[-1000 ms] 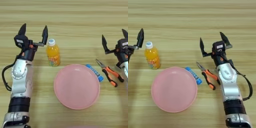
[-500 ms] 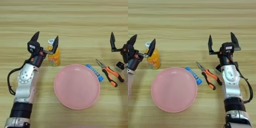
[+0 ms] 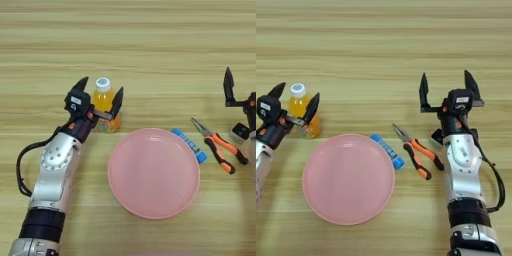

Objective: Move the objects on the table

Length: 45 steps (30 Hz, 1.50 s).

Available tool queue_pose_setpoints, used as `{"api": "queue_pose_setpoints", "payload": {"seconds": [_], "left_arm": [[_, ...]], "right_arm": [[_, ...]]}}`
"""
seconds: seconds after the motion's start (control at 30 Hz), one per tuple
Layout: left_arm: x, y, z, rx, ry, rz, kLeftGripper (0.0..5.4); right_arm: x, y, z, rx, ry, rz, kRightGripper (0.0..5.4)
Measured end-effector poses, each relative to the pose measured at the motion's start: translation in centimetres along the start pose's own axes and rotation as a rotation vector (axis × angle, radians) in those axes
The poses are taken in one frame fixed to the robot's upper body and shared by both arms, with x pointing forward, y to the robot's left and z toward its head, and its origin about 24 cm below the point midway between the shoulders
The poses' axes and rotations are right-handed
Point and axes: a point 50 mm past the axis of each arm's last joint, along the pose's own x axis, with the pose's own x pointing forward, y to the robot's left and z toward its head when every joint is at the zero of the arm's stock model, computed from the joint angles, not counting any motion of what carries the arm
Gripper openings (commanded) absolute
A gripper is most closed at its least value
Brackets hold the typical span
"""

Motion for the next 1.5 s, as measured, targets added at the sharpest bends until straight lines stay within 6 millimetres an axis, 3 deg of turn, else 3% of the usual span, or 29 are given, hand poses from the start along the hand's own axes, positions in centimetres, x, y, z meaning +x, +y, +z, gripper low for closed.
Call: {"api": "queue_pose_setpoints", "payload": {"seconds": [0.23,0.83,1.27,1.5], "left_arm": [[-0.1,0.1,-0.9,-0.001,0.063,0.005,5.40],[-0.2,0.0,-1.1,-0.004,0.077,-0.013,3.61],[-0.1,0.2,-1.0,-0.009,0.083,-0.024,3.56],[0.9,0.8,-0.2,-0.033,0.097,-0.067,3.55]], "right_arm": [[0.0,0.0,0.0,0.005,0.000,-0.003,5.38],[0.0,0.0,0.0,0.007,0.000,-0.005,5.40],[0.0,0.3,-0.1,0.016,0.006,0.020,5.40],[0.3,1.0,0.3,0.035,0.007,0.091,5.40]]}}
